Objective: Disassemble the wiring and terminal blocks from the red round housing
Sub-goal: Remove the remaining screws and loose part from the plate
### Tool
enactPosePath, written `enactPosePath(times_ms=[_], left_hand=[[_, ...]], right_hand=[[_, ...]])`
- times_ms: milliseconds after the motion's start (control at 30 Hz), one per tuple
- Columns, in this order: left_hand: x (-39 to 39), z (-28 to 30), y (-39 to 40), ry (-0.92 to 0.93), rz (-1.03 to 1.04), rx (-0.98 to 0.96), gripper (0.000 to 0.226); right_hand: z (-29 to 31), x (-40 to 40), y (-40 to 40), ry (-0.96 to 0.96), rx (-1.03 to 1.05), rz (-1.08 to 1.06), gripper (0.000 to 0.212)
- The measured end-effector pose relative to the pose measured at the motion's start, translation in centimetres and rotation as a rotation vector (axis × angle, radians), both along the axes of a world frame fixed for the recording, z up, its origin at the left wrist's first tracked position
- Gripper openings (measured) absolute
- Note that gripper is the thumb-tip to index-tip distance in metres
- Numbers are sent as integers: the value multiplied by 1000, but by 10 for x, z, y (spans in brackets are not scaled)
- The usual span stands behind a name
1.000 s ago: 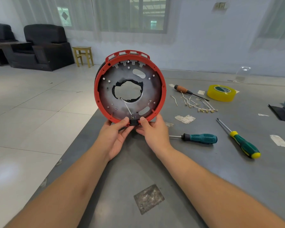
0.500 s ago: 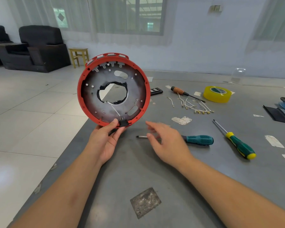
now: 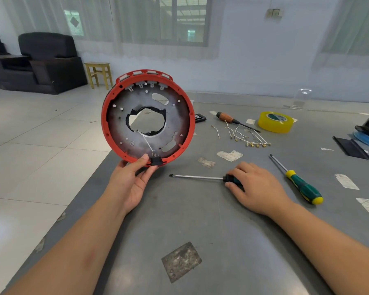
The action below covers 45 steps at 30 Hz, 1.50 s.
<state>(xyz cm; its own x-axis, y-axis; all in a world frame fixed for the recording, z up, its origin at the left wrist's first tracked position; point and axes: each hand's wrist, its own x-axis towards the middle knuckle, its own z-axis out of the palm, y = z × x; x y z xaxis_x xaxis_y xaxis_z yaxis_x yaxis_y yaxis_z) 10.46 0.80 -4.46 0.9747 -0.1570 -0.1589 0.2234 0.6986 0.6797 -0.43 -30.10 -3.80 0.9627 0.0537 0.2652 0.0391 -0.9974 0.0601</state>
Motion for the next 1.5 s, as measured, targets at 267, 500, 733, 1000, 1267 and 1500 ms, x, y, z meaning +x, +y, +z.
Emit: enactPosePath(times_ms=[267,500,733,1000,1267,1500], left_hand=[[2,-1,-1,9,16,-8,55],[3,-3,1,4,-48,31,42],[4,-4,1,-21,-125,101,40],[9,-9,1,-53,-162,122,41],[9,-11,0,-85,-151,160,35],[6,-6,-1,-95,-151,174,38]], right_hand=[[2,-3,3,-51,79,101,56],[19,-4,14,-245,100,116,32],[34,-1,16,-321,-2,178,37],[53,10,7,-387,-27,287,40],[89,23,7,-383,-116,354,37],[115,31,14,-369,-234,394,37]])
